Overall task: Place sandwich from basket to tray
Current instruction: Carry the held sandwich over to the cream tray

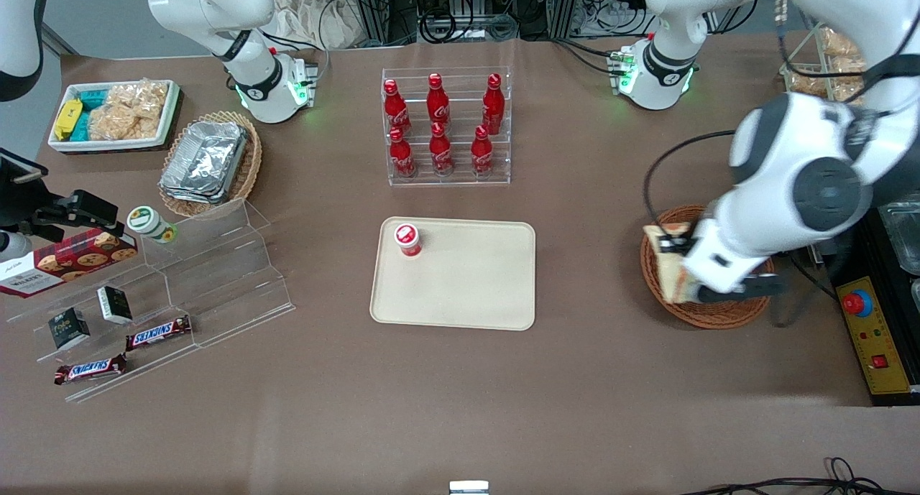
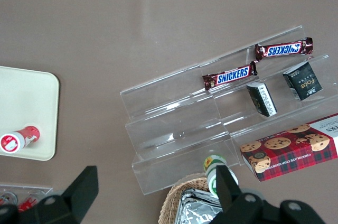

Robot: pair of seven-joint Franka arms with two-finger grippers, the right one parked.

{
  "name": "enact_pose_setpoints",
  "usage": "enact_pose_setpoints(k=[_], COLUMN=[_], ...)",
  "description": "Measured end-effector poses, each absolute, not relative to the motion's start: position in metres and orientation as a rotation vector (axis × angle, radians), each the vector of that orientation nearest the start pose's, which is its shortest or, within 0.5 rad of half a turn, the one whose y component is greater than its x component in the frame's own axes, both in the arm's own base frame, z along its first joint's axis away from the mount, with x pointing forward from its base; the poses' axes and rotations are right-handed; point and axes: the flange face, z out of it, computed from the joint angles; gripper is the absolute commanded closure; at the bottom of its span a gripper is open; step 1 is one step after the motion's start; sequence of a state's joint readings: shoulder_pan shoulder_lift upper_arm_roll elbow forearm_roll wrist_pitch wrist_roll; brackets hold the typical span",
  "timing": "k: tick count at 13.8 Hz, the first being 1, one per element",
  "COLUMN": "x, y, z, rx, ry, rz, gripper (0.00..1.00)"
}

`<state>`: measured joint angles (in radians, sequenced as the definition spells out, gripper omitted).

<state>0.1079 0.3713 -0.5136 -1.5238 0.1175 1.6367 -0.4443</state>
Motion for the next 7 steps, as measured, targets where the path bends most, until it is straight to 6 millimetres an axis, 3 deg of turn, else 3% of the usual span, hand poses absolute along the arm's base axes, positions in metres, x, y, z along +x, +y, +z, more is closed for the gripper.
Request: enact_pose_setpoints(k=[4,7], x=[0.585,0.572], y=[-0.324,-0.384], z=[0.378,0.311], rx=[-3.136,-3.132], ry=[0.123,0.208], rz=[0.376,0.416], gripper=[1.0,1.0])
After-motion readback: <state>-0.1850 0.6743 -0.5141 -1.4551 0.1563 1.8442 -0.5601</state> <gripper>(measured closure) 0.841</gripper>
